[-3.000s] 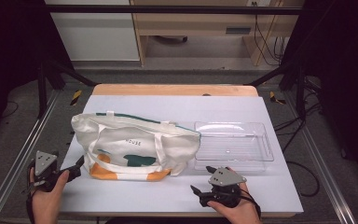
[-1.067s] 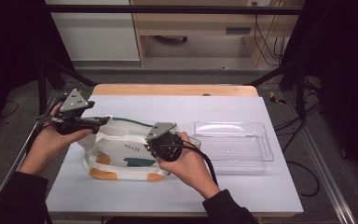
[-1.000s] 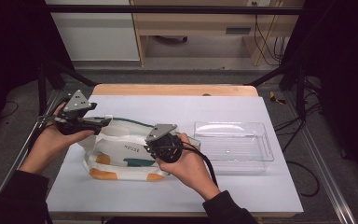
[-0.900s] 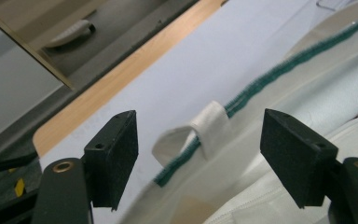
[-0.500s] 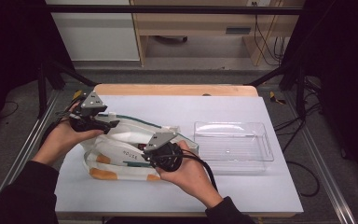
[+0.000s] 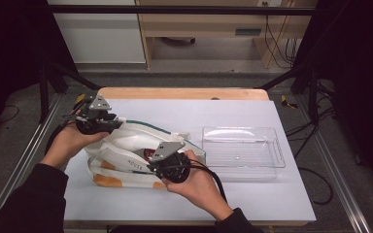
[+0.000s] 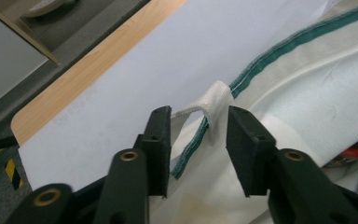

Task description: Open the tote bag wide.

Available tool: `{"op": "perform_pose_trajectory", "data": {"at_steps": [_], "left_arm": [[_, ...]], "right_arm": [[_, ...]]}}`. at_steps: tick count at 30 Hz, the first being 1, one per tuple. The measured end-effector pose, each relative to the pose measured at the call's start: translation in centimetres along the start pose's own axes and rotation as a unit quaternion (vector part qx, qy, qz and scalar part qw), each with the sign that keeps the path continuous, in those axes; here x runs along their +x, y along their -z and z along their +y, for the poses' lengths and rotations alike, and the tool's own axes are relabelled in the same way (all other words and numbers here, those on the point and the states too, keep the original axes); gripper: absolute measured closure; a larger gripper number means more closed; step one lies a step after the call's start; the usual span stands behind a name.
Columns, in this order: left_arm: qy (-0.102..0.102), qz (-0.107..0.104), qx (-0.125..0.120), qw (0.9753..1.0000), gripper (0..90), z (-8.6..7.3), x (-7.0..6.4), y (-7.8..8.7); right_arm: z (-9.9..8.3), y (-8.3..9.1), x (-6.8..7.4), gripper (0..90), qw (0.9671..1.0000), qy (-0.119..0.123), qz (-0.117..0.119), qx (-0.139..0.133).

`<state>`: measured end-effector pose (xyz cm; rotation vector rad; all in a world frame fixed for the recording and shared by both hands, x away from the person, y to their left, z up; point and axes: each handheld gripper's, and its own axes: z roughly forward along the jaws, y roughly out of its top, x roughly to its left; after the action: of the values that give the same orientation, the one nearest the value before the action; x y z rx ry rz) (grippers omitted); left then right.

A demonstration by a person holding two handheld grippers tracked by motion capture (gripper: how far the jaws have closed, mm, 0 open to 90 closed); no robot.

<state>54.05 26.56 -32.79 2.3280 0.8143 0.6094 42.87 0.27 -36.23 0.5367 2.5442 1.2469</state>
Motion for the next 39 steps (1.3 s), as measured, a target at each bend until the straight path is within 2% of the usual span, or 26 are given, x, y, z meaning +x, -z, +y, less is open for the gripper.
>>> {"op": "perform_pose_trajectory", "data": {"at_steps": [1, 2, 3, 6, 14, 16, 21, 29, 39], "left_arm": [[-0.003, -0.009, 0.003, 1.0, 69.8, 0.0, -0.2, 0.0], [-0.003, -0.009, 0.003, 1.0, 74.8, 0.0, -0.2, 0.0], [-0.008, -0.013, 0.012, 0.9998, 77.4, -0.1, -0.5, -0.2], [-0.014, -0.01, 0.012, 0.9998, 86.9, -0.2, -0.5, -0.2], [-0.005, 0.006, -0.01, 0.9999, 87.9, 0.2, 0.2, 0.3], [-0.001, 0.003, -0.014, 0.9999, 88.5, 0.3, 0.5, 0.4], [-0.005, -0.001, -0.011, 0.9999, 88.6, 0.8, 0.7, 0.5], [-0.008, -0.004, -0.013, 0.9999, 88.7, 1.3, 1.3, 0.8], [-0.003, -0.001, -0.021, 0.9998, 88.9, 1.3, 2.0, -0.2]], "right_arm": [[0.0, 0.0, -0.1, 85.8, 1.0, -0.002, -0.001, -0.002], [-0.1, 0.1, -0.1, 85.8, 1.0, -0.004, 0.0, -0.002], [-0.1, 0.1, -0.2, 85.9, 1.0, -0.005, -0.002, -0.002], [-0.3, 0.1, -0.2, 85.9, 1.0, -0.008, -0.003, -0.004], [-1.2, 0.0, 0.5, 86.7, 1.0, -0.005, 0.0, 0.001], [-1.5, 0.0, 0.8, 87.0, 1.0, -0.006, 0.002, 0.001], [-2.5, -0.3, 1.8, 87.5, 0.9998, 0.002, 0.008, 0.015], [-4.4, -0.9, 2.5, 87.9, 0.9995, -0.002, 0.02, 0.024], [-5.7, -1.4, 3.2, 88.0, 0.9996, -0.003, 0.021, 0.018]]}}
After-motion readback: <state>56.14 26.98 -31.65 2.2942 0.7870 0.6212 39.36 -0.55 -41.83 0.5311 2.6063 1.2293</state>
